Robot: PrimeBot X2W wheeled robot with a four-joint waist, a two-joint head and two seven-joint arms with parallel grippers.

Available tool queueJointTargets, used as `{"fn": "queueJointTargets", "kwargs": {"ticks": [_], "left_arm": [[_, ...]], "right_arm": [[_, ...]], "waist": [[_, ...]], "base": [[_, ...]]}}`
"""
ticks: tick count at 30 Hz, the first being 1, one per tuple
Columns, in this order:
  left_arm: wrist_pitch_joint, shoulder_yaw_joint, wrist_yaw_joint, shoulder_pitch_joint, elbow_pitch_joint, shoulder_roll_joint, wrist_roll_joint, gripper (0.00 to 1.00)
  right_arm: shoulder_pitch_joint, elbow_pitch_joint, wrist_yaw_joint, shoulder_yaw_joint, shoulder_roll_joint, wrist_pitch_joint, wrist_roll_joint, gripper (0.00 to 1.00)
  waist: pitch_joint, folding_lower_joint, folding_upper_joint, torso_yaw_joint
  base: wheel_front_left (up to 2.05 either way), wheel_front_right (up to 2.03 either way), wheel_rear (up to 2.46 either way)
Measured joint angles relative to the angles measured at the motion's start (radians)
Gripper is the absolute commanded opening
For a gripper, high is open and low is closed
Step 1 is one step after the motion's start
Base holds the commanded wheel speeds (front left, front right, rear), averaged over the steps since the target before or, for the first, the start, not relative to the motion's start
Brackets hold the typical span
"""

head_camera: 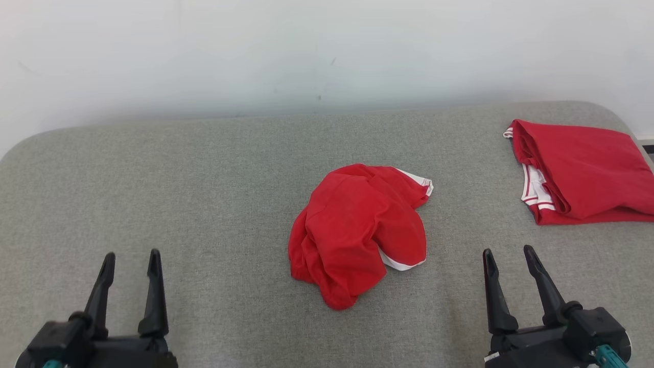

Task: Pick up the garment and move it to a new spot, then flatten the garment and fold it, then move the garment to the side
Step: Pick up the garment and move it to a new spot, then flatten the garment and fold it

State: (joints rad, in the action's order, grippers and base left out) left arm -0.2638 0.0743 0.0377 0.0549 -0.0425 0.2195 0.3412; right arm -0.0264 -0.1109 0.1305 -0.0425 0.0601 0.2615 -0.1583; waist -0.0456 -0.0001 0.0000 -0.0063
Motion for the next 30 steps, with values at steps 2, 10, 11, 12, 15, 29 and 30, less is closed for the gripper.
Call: {"fn": "queueJointTargets", "kwargs": {"ticks": [2,10,11,12,15,29,30], "left_arm": [[0.0,-0.023,-0.014,-0.023,0.006,-0.015,-0.009,1.0],[0.0,-0.12,-0.075,-0.094,0.01,-0.071,-0.053,1.0],[0.0,-0.128,-0.082,-0.099,0.007,-0.077,-0.059,1.0],[0.0,-0.135,-0.088,-0.102,0.003,-0.082,-0.061,1.0],[0.0,-0.151,-0.108,-0.104,-0.007,-0.096,-0.075,1.0],[0.0,-0.189,-0.147,-0.098,-0.04,-0.137,-0.122,1.0],[0.0,-0.19,-0.15,-0.098,-0.042,-0.138,-0.124,1.0]], "right_arm": [[0.009,0.002,0.0,-0.002,0.002,0.0,0.0,1.0],[0.05,-0.007,0.0,0.005,0.002,0.0,-0.006,1.0],[0.053,-0.009,0.0,0.005,0.002,0.0,-0.006,1.0],[0.055,-0.012,0.0,0.005,0.002,0.0,-0.007,1.0],[0.059,-0.013,0.0,0.007,0.002,0.0,-0.007,1.0],[0.059,-0.021,0.0,0.007,-0.002,0.0,-0.009,1.0],[0.059,-0.021,0.0,0.007,-0.002,0.0,-0.009,1.0]], "waist": [[0.002,0.0,0.0,0.001],[0.014,0.0,0.0,0.006],[0.015,0.0,0.0,0.008],[0.015,0.0,0.0,0.009],[0.015,0.0001,0.0,0.011],[0.005,0.0001,0.0,0.003],[0.005,0.0001,0.0,0.003]], "base": [[0.0,0.0,0.0],[0.0,0.0,0.0],[0.0,0.0,0.0],[0.0,0.0,0.0],[0.0,0.0,0.0],[0.0,0.0,0.0],[0.0,0.0,0.0]]}}
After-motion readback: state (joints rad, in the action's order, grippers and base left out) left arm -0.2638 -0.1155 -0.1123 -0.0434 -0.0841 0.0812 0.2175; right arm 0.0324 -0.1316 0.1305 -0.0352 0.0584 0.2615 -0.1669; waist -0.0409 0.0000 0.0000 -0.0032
